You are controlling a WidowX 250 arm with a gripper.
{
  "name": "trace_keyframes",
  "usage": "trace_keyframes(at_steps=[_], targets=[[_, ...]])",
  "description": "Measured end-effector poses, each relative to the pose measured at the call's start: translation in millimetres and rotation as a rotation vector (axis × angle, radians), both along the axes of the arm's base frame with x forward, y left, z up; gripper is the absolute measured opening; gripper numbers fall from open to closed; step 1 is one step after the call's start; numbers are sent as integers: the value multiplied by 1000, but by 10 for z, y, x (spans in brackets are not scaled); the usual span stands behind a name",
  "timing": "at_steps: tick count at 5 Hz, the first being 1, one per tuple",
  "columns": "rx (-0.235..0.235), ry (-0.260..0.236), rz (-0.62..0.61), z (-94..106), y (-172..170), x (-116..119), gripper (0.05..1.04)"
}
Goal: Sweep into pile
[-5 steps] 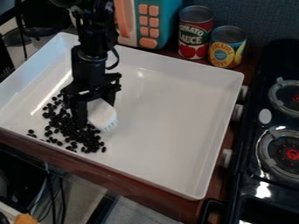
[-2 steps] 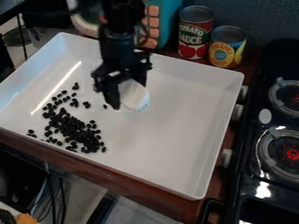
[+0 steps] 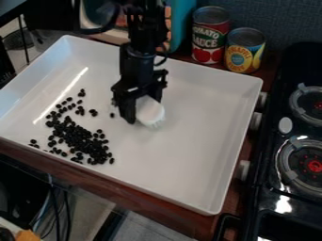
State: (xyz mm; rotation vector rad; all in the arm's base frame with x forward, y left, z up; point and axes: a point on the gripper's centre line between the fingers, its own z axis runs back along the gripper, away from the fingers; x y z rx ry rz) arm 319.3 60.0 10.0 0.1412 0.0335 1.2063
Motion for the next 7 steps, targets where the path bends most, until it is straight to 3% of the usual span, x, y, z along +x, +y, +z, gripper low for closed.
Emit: trace_keyframes(at_steps=[5,6,7], targets=[[94,62,90,-8,655,-539,726],[89,74,102,-8,714,-597,726],[55,67,102,28,686,-560,726]])
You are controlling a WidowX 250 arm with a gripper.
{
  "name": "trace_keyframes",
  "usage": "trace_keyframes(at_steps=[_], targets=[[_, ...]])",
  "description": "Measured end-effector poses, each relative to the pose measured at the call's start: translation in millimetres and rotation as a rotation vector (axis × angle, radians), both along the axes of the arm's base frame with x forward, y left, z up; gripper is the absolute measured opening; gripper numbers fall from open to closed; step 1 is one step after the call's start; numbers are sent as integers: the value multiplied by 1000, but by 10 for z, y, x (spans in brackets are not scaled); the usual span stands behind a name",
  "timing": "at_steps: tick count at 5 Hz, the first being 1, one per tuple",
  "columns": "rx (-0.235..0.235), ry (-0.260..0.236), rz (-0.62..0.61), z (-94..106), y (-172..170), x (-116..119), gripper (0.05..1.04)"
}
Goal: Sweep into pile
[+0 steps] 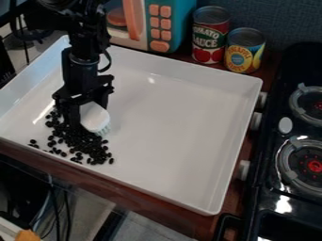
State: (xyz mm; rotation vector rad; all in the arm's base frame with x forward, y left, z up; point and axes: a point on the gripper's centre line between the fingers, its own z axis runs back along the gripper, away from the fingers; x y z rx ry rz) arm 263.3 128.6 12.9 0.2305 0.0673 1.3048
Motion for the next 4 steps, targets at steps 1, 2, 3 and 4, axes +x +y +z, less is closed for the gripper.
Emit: trace_keyframes(at_steps=[1,2,3,4], targets=[[-47,-30,28,145,-49,171,726],[-101,-76,56,321,-90,359,726],[-131,-129,92,488,-148,547,726],[-106,-125,140,396,-84,685,726]])
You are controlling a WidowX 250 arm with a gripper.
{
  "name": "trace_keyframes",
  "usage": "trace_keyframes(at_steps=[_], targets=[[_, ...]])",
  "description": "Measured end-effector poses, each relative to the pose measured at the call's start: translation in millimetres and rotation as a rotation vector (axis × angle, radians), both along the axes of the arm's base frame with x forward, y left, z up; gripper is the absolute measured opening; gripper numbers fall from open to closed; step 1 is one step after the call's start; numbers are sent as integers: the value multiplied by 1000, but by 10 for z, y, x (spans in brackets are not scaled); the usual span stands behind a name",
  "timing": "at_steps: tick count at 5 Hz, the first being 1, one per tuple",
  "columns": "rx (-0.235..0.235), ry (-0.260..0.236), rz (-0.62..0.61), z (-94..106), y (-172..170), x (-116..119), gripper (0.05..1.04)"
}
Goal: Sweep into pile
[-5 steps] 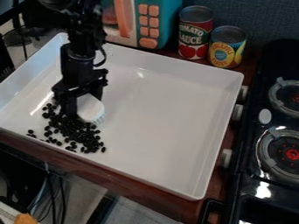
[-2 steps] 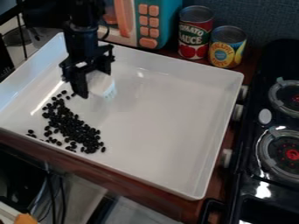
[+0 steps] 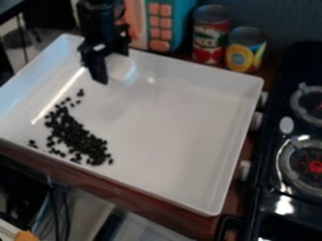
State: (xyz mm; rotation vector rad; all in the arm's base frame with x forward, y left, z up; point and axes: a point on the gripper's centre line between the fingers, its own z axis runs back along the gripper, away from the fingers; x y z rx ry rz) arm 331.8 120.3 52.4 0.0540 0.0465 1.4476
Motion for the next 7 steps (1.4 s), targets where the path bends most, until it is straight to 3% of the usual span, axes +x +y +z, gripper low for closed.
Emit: trace_keyframes(at_steps=[2,4,7], targets=[[64,22,190,-397,338,-15,726],[69,7,257,-424,437,-69,726],[37,13,319,-417,328,-544,726]])
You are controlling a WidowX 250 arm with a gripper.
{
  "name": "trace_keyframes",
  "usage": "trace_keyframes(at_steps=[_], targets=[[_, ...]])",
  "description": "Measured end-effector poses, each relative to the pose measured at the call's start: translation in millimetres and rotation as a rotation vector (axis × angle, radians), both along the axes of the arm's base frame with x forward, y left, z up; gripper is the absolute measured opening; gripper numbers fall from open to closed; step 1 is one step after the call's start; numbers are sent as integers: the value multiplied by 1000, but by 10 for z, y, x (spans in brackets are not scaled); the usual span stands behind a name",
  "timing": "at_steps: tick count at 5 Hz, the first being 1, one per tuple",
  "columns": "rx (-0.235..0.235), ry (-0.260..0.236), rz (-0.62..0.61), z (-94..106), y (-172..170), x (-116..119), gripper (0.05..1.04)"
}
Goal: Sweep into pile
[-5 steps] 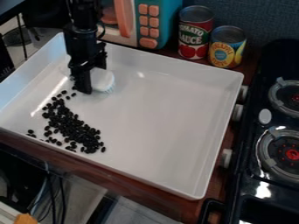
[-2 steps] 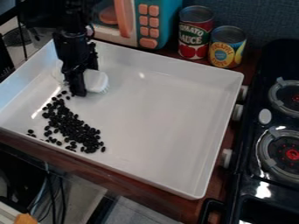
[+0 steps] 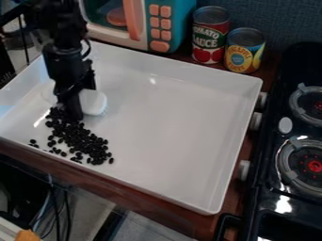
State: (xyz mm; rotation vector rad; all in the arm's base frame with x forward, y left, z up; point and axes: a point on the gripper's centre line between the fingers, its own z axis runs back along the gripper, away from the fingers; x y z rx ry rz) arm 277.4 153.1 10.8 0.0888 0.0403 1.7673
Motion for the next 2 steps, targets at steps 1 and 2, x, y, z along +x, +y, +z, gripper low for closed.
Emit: trace_keyframes(at_steps=[1,2], targets=[[10,-5,-5,-2,-47,-114,726],[22,-6,-11,-11,-108,-220,726]])
